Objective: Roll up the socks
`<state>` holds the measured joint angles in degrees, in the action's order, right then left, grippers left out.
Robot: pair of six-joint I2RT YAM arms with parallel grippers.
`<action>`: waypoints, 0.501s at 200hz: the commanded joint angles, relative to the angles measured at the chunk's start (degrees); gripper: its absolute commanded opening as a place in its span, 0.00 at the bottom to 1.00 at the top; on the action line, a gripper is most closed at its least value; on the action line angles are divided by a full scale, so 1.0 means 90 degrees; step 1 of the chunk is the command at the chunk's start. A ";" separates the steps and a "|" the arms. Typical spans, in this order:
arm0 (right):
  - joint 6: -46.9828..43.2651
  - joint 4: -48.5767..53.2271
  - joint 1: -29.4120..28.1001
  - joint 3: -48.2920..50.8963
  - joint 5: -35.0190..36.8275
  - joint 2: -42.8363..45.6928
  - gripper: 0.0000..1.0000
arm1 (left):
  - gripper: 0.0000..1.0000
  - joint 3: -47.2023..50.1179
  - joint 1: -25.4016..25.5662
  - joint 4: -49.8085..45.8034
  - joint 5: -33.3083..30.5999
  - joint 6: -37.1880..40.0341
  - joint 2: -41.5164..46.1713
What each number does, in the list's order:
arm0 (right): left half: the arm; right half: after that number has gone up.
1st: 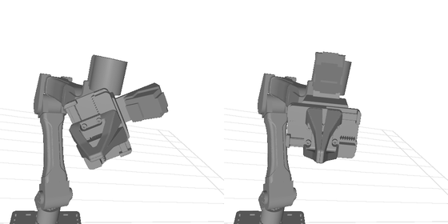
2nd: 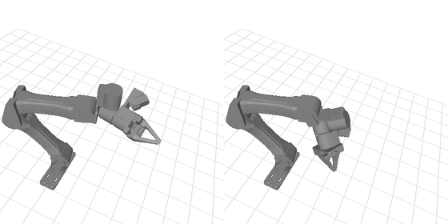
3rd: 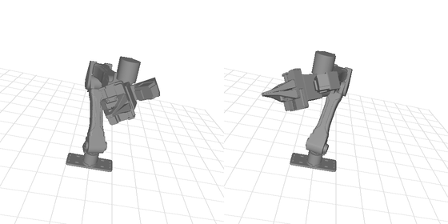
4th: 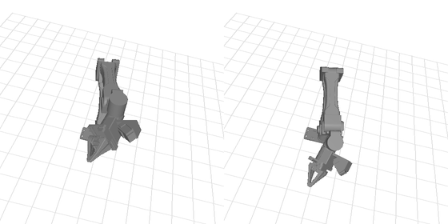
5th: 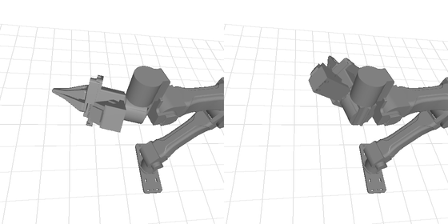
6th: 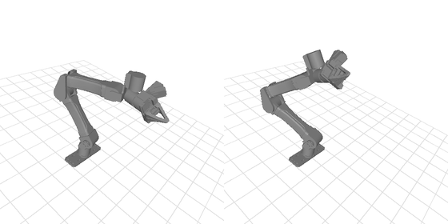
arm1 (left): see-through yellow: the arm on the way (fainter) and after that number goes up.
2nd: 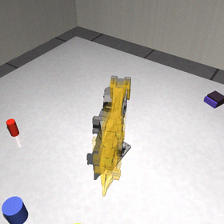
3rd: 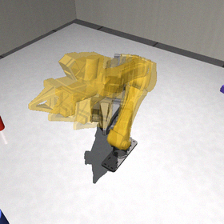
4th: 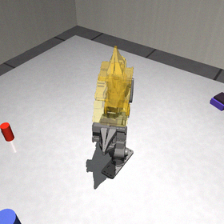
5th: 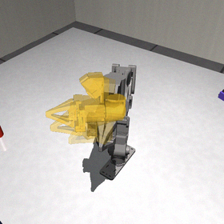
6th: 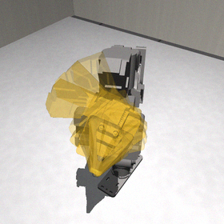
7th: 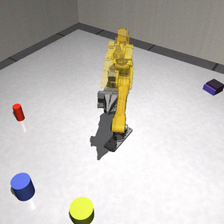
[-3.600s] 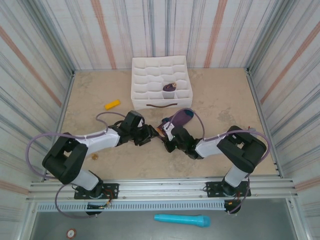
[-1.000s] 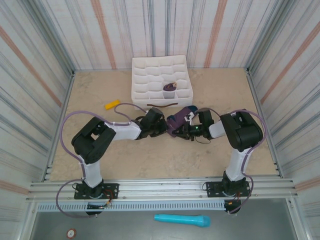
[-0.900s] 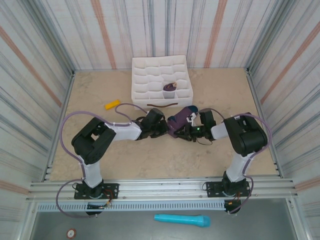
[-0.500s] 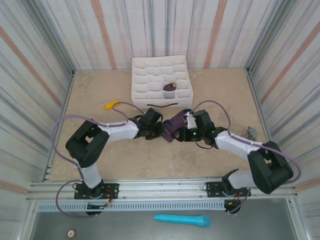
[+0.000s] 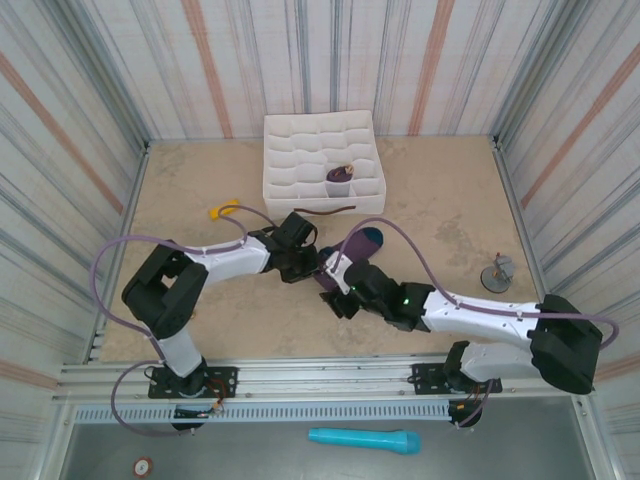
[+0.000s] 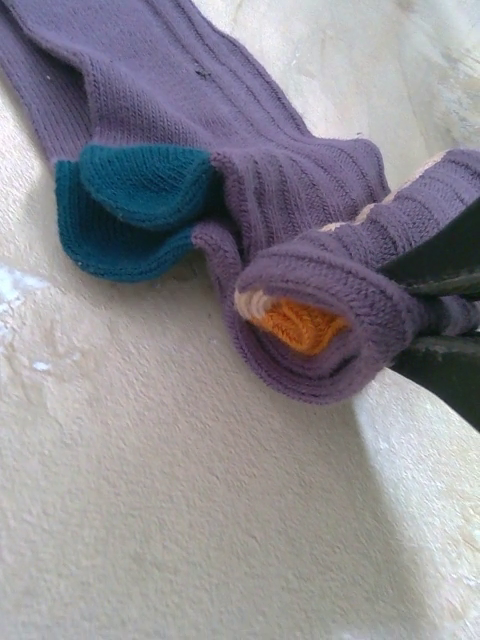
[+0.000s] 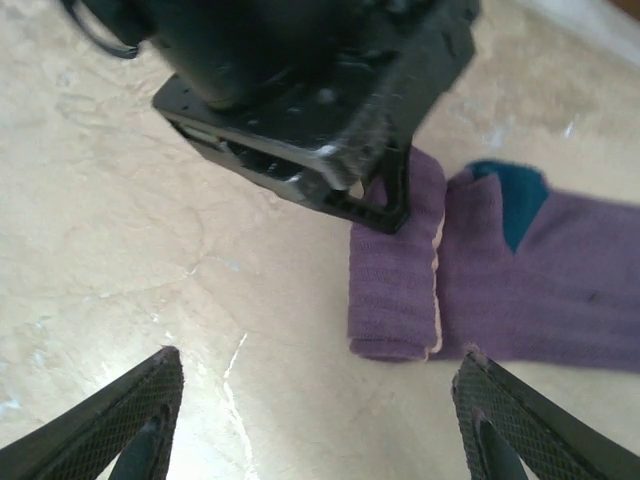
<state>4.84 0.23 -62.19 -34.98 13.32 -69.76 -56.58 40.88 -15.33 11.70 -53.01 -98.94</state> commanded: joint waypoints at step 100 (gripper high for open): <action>-0.1013 -0.1634 -0.0677 -0.0160 0.1890 -0.2481 0.65 | 0.02 0.0177 -0.0124 -0.0582 0.0502 0.0260 0.0327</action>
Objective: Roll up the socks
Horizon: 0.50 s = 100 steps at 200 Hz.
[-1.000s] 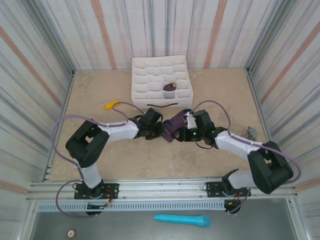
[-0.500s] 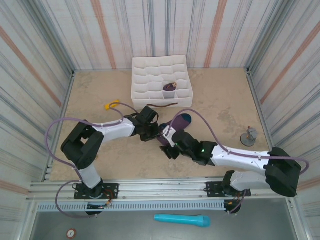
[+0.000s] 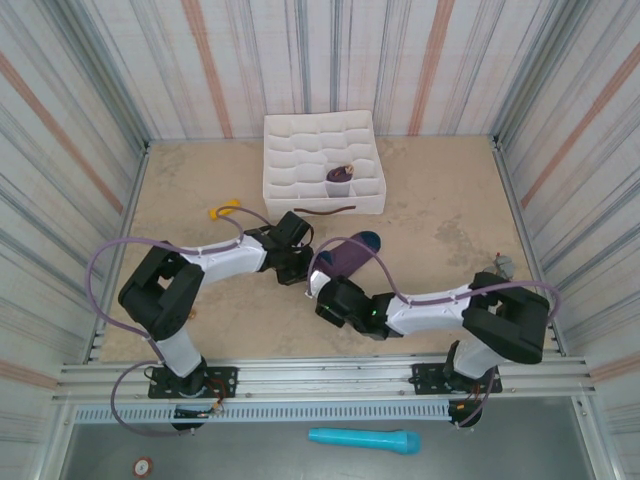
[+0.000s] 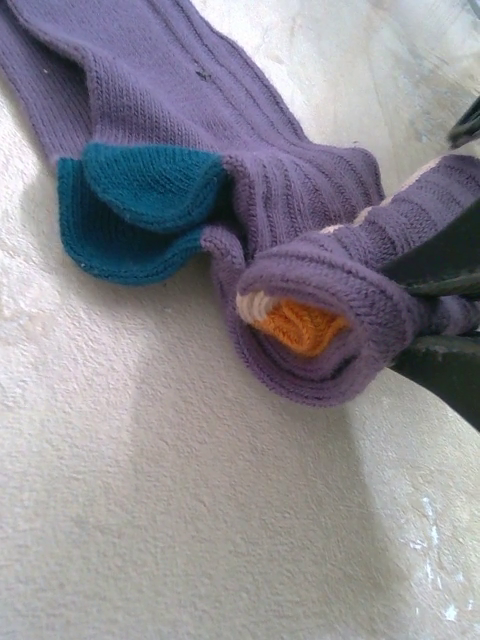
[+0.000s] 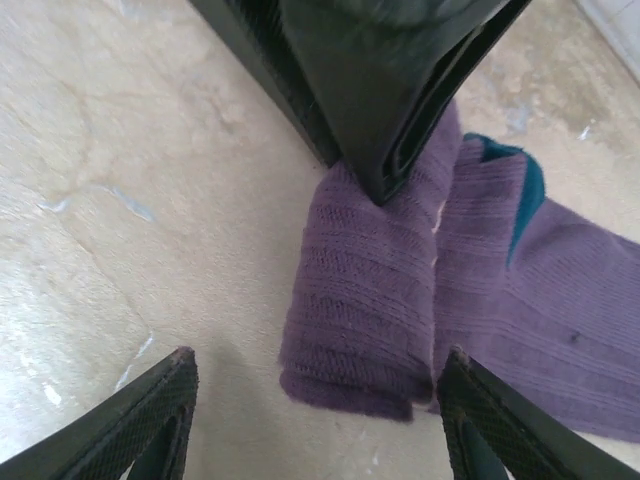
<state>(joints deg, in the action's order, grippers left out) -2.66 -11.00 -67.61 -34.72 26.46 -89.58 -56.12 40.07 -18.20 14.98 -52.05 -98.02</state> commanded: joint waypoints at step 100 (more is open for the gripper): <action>0.0141 -0.0613 0.0001 -0.0168 0.0622 -0.1148 0.36 | 0.02 0.0210 -0.0126 -0.0195 0.0385 0.0251 0.0227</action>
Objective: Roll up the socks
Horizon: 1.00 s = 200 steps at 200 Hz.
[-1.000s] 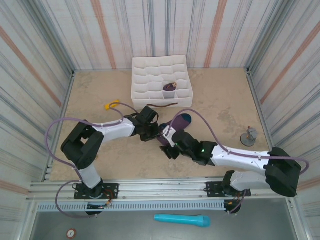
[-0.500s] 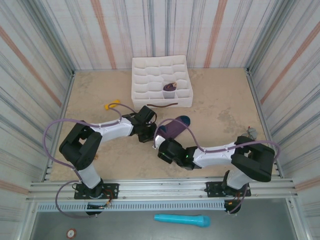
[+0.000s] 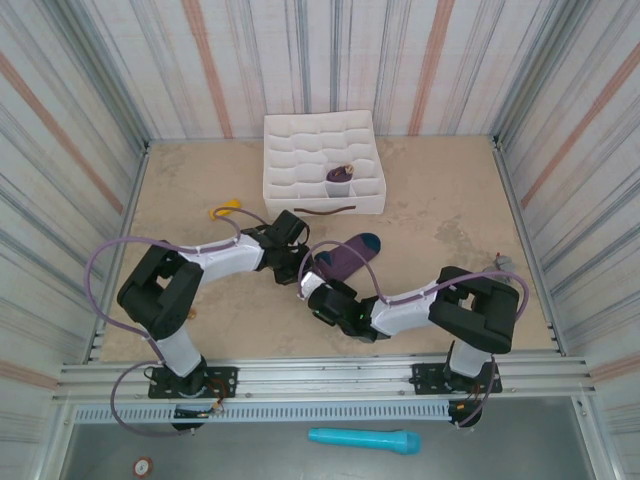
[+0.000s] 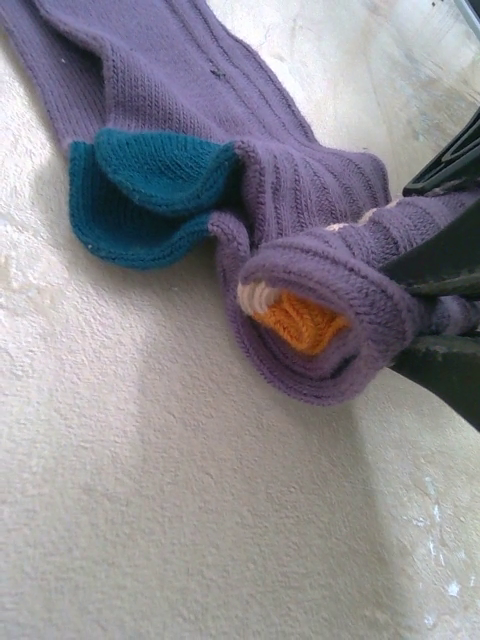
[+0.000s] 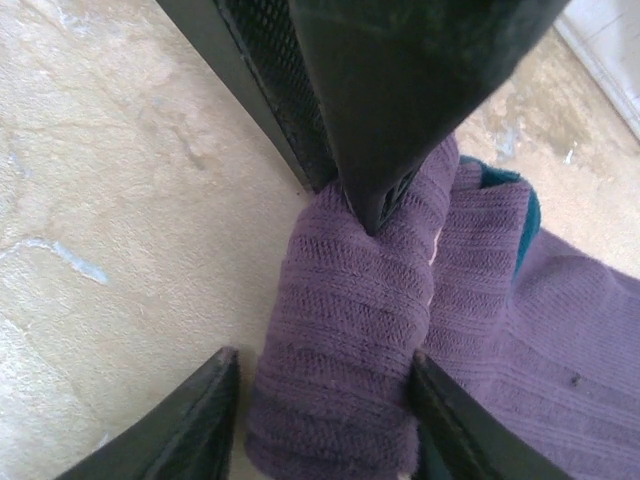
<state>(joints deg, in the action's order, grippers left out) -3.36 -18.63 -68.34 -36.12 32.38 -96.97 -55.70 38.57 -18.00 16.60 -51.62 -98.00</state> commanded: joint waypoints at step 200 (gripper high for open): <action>0.2017 -0.0259 0.2154 0.0832 -0.4100 0.0058 0.00 | 0.54 0.0876 -0.0671 0.0173 0.0444 0.0277 0.1119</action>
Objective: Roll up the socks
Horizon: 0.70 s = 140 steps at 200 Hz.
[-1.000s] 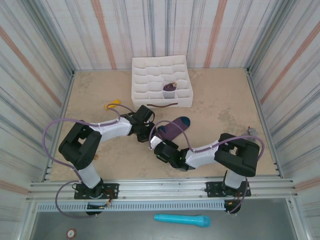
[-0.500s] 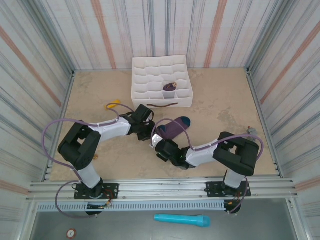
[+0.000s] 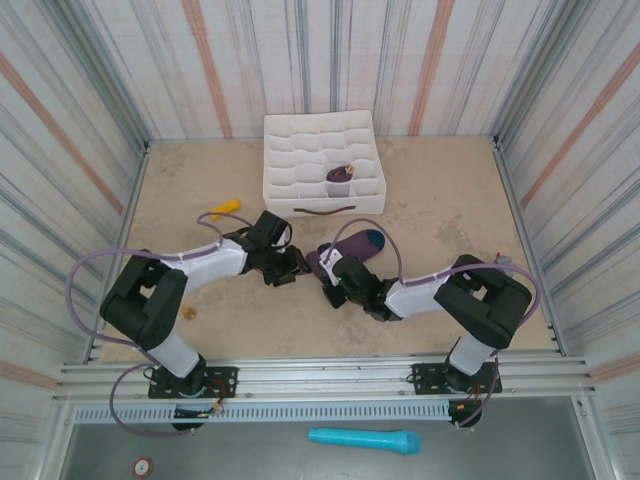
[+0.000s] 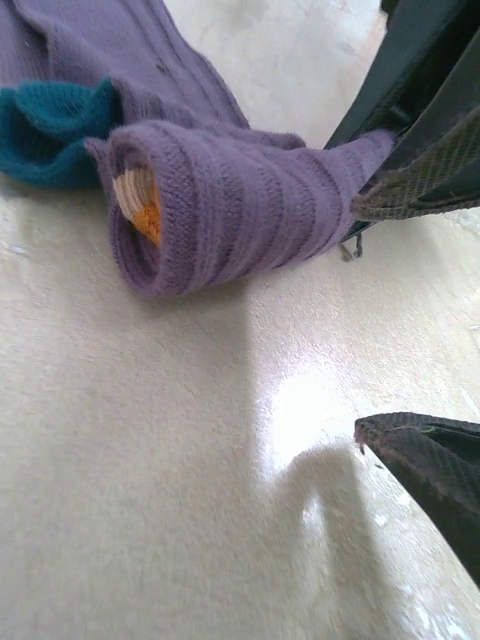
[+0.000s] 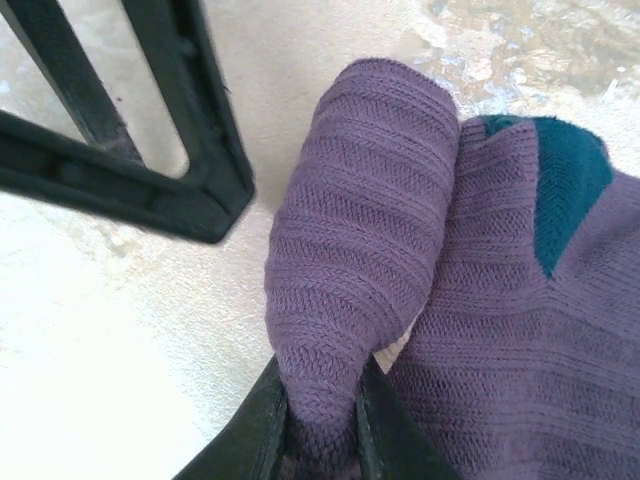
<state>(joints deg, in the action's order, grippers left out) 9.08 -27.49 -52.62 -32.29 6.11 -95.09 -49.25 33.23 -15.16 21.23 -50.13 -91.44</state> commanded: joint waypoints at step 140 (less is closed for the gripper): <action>0.3478 0.0148 0.3244 0.0259 -0.5702 -0.1148 0.00 | 0.51 0.0141 0.0097 0.0242 -0.0268 -0.0130 0.0317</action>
<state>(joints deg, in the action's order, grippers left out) 32.49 -32.88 -25.54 -30.89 -42.37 -101.65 -47.75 33.63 -13.19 20.29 -50.83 -88.71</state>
